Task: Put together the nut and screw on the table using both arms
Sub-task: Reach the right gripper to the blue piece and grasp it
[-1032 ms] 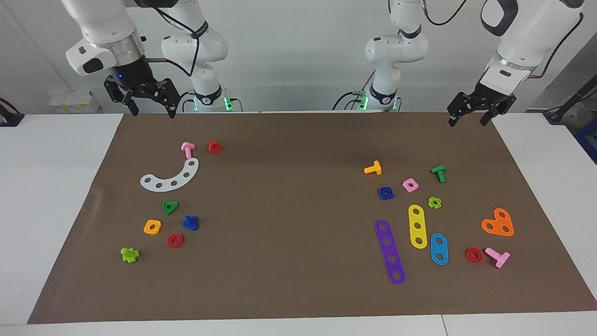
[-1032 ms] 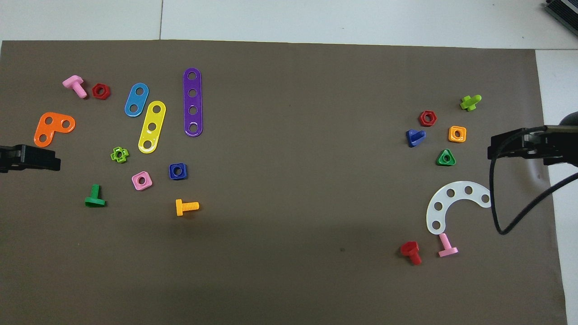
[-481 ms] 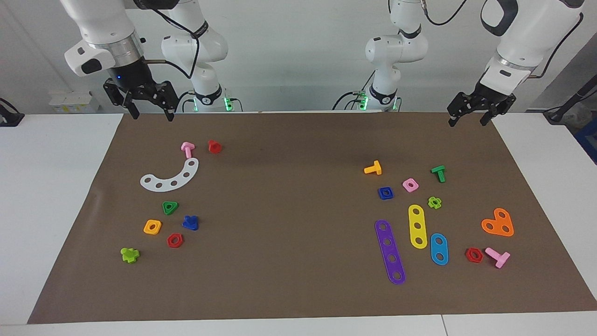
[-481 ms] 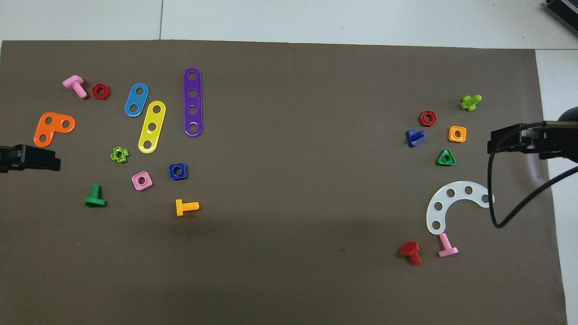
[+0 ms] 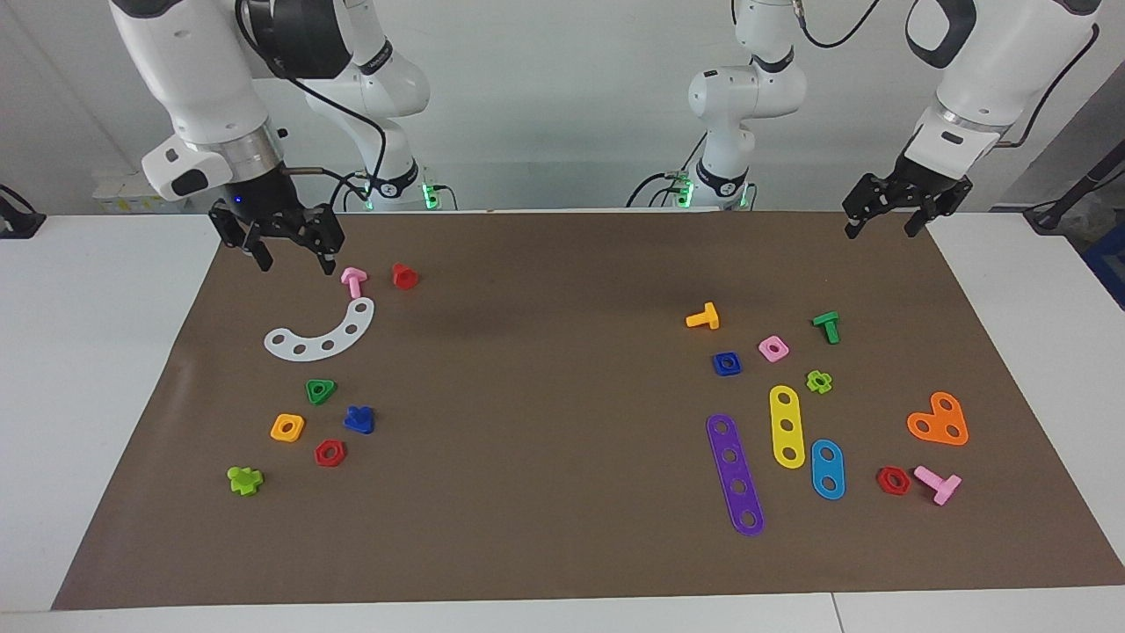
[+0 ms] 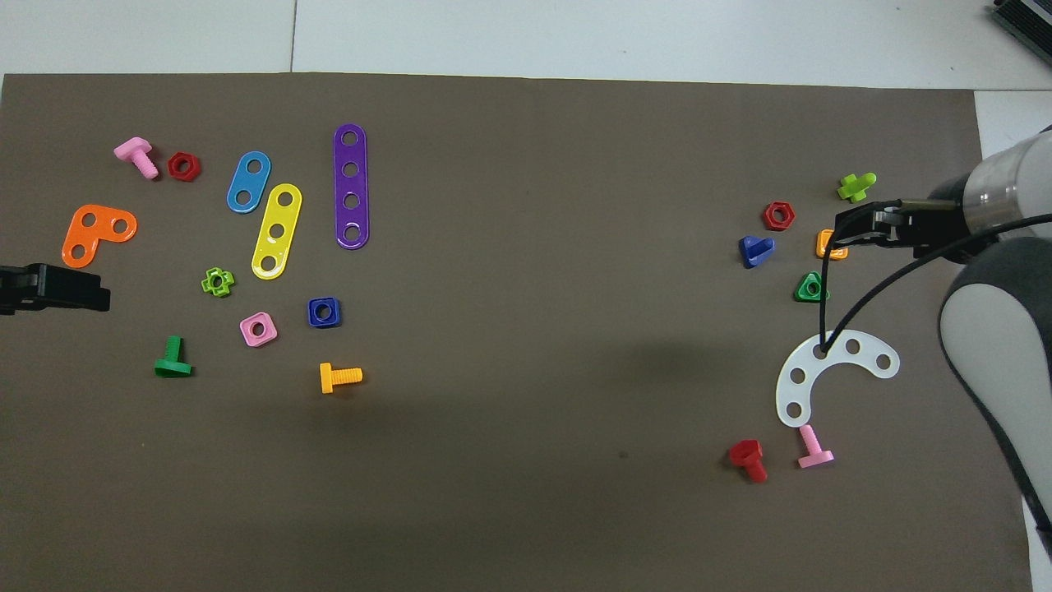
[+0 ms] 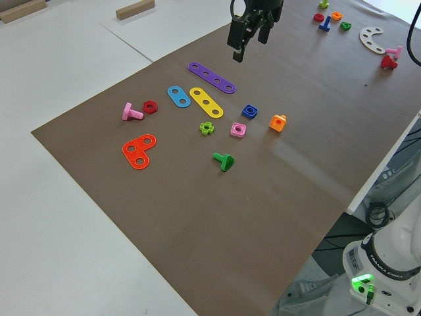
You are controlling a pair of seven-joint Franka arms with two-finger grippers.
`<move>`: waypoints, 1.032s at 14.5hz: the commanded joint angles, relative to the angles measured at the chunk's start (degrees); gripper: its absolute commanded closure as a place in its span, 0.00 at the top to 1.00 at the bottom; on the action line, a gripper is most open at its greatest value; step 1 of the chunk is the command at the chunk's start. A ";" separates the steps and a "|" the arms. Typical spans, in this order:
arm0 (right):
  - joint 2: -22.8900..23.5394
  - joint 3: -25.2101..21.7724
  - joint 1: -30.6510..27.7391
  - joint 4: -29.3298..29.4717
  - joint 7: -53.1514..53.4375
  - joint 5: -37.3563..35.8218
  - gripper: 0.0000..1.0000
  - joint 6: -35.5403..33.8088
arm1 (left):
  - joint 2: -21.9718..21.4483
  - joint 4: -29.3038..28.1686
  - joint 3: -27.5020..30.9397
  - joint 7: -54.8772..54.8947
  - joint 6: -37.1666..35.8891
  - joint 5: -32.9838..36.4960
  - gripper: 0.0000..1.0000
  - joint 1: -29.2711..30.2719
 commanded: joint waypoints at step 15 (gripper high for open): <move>17.42 0.62 -0.90 -9.34 -9.88 0.45 0.83 26.87 | -0.97 -0.76 0.07 -0.21 -0.47 0.41 1.00 0.07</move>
